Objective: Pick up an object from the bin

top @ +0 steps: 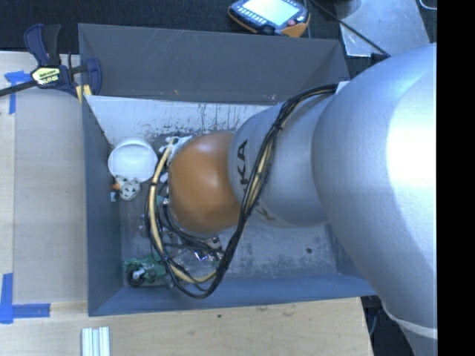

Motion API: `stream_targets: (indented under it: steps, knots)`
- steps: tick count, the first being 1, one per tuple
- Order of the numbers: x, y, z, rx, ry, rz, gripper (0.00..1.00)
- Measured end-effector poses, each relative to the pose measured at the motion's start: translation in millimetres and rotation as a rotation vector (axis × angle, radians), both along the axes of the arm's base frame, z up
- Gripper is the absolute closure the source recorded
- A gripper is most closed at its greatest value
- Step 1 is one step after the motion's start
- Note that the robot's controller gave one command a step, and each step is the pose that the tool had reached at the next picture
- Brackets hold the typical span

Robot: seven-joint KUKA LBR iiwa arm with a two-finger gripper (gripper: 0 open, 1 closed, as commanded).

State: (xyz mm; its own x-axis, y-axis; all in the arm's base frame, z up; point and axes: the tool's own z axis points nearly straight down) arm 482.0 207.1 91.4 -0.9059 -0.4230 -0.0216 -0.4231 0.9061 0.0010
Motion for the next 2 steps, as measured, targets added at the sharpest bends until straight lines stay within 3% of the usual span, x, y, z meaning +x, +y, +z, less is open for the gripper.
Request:
stream_targets:
  steps: [1, 2]
  knots:
    - [2.1, 0.2, 1.8, 0.002, -0.005, -0.002, 1.00]
    - [3.1, -34.7, 107.6, 0.006, -0.015, -0.046, 1.00]
